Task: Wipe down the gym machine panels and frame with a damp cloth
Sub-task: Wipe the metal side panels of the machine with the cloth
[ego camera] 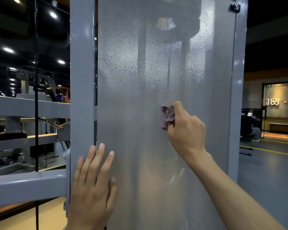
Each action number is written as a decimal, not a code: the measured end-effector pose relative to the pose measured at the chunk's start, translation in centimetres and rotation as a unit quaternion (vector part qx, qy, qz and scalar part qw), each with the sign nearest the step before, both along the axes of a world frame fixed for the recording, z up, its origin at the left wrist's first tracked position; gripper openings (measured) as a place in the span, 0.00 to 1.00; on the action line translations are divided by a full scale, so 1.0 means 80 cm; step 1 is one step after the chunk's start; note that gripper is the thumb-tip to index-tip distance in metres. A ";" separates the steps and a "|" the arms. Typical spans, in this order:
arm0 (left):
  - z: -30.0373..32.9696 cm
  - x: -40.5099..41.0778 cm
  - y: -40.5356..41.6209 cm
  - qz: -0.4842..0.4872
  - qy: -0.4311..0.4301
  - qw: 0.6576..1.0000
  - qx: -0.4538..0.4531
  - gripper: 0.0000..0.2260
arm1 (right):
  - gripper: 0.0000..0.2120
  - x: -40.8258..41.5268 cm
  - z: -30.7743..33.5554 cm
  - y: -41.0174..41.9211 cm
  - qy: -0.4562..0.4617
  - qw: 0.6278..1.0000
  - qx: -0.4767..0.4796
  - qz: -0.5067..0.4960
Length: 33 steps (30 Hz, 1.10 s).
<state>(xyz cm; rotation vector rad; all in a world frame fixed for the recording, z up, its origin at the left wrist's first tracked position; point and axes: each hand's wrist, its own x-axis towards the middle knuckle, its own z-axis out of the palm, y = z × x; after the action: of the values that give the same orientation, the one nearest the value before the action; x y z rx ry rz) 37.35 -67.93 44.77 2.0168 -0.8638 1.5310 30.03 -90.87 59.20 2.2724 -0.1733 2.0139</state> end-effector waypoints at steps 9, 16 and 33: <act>-0.001 0.000 0.001 0.026 -0.015 1.000 0.007 0.28 | 0.17 -0.011 0.001 -0.043 -0.012 0.999 0.045 -0.011; 0.034 0.000 -0.011 0.070 -0.055 0.995 0.037 0.28 | 0.20 0.012 0.010 0.016 -0.012 0.998 -0.057 -0.020; 0.048 0.029 -0.021 0.118 -0.193 0.974 0.019 0.25 | 0.25 0.023 0.020 0.000 -0.039 0.995 -0.088 0.019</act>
<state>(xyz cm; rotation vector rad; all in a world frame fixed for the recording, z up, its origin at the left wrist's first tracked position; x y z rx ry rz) 39.71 -69.61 48.60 1.9333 -0.8184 2.1044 31.84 -90.83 60.82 2.1083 0.0398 2.0479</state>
